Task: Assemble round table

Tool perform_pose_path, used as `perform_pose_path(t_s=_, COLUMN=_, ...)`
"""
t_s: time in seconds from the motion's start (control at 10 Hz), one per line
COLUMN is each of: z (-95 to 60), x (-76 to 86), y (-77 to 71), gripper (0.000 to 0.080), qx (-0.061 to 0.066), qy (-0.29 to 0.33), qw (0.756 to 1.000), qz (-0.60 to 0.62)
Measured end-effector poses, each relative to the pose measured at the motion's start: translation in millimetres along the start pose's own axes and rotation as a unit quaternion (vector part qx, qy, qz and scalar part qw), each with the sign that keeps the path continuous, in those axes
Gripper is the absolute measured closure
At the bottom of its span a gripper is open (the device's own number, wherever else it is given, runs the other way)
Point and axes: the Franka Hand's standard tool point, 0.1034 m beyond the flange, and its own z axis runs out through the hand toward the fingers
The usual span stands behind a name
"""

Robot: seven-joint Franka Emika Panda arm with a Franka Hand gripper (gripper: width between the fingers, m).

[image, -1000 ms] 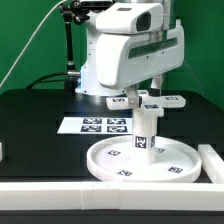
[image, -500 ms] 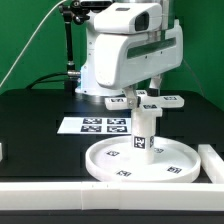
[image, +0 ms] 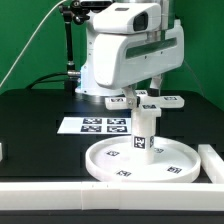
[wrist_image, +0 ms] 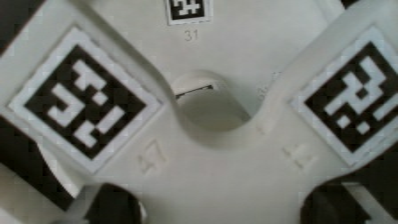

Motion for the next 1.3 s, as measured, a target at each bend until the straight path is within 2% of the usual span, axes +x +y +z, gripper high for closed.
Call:
perform_pose_path(t_s=0.3, z=0.6, x=-0.9, y=0.1, gripper=0.0351, qx=0.008, qy=0.012, qw=0.98, qz=0.198)
perform_pose_path(t_s=0.5, z=1.1, x=1.2, y=-3.0, gripper=0.0351, qx=0.021, qy=0.015, qw=0.935, qz=0.354)
perform_pose_path(t_s=0.6, z=1.1, x=1.3, y=-2.8, gripper=0.0351, qx=0.021, qy=0.016, qw=0.933, qz=0.359)
perform_pose_path(t_s=0.9, z=1.3, x=2.3, y=-4.0, gripper=0.0351, qx=0.027, qy=0.015, qw=0.891, qz=0.452)
perform_pose_path(t_s=1.0, z=1.5, x=3.0, y=-3.2, gripper=0.0351, qx=0.028, qy=0.02, qw=0.869, qz=0.494)
perform_pose_path(t_s=1.3, z=1.8, x=2.8, y=-5.4, gripper=0.0351, qx=0.031, qy=0.044, qw=0.767, qz=0.639)
